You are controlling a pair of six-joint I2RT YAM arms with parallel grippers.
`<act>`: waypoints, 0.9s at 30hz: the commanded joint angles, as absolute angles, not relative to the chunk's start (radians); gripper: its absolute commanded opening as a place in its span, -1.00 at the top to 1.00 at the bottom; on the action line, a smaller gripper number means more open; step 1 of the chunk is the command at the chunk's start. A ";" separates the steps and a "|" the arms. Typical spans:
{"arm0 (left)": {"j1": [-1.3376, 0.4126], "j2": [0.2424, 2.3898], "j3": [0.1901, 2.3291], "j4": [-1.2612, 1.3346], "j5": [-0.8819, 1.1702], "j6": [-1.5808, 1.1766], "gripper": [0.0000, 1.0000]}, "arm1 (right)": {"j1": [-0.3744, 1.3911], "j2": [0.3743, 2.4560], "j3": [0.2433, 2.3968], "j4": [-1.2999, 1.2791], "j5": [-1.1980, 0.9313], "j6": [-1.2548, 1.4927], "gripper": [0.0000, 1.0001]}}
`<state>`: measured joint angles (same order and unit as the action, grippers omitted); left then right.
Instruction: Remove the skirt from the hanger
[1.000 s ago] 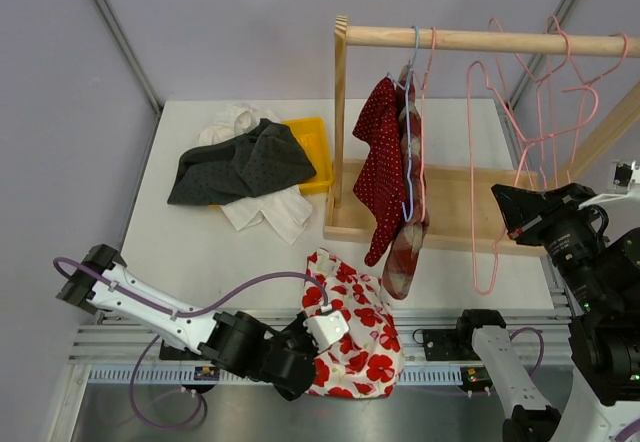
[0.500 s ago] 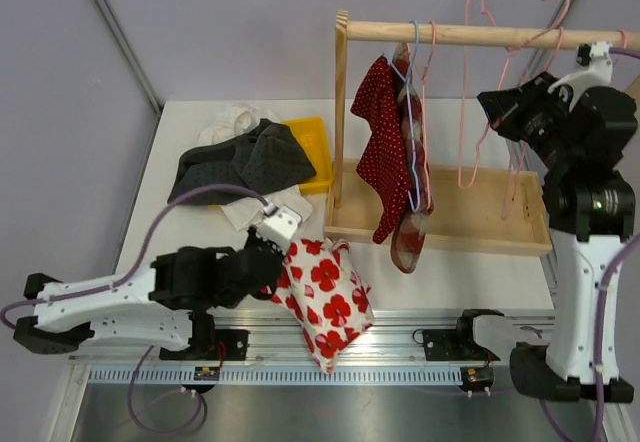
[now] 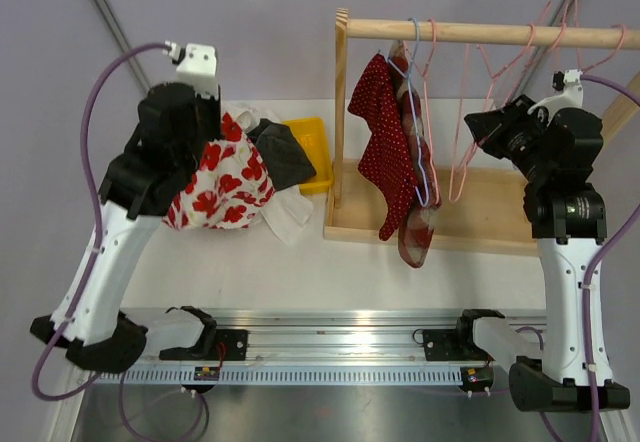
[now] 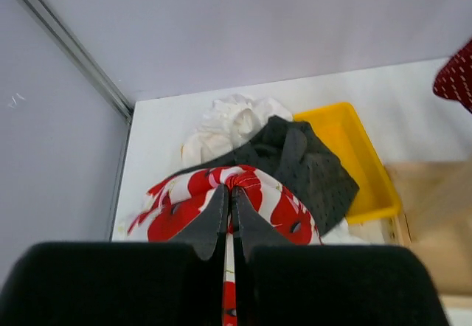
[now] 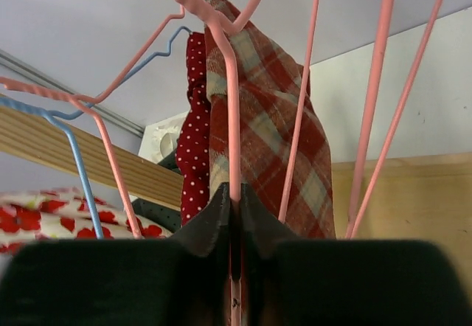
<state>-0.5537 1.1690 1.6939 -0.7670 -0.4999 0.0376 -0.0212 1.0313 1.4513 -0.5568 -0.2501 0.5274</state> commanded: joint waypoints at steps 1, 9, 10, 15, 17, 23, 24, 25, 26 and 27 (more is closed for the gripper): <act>-0.436 1.330 1.907 -0.684 -0.318 0.086 1.00 | -0.023 0.999 1.414 -0.586 -0.270 0.512 0.59; -0.362 1.465 1.700 -0.530 -0.272 0.015 1.00 | -0.023 0.895 1.443 -0.692 -0.247 0.454 -0.84; -0.351 1.466 1.624 -0.482 -0.252 0.005 1.00 | -0.023 0.884 1.450 -0.690 -0.259 0.453 -0.86; -0.244 1.658 1.532 -0.465 -0.109 -0.107 0.87 | -0.023 0.828 1.503 -0.644 -0.464 0.477 -0.89; -0.230 1.719 1.577 -0.530 -0.098 -0.153 0.01 | -0.023 0.824 1.520 -0.605 -0.560 0.500 -0.90; -0.235 1.506 1.511 -0.488 -0.147 -0.204 -0.98 | -0.023 0.882 1.612 -0.560 -0.670 0.537 -0.89; -0.235 1.473 1.497 -0.495 -0.146 -0.206 -0.97 | -0.023 0.893 1.617 -0.558 -0.672 0.537 -0.88; -0.235 1.444 1.477 -0.503 -0.147 -0.203 -0.98 | -0.023 0.903 1.618 -0.554 -0.675 0.538 -0.88; -0.236 1.410 1.465 -0.532 -0.138 -0.199 -0.98 | -0.023 0.923 1.617 -0.539 -0.678 0.545 -0.87; -0.236 1.352 1.453 -0.546 -0.134 -0.196 -0.98 | -0.023 0.933 1.611 -0.526 -0.680 0.548 -0.86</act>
<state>-0.2337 1.5276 1.4647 -0.5690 -0.1596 -0.1741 -0.0216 0.8684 1.6047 -0.5873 -0.6235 0.5243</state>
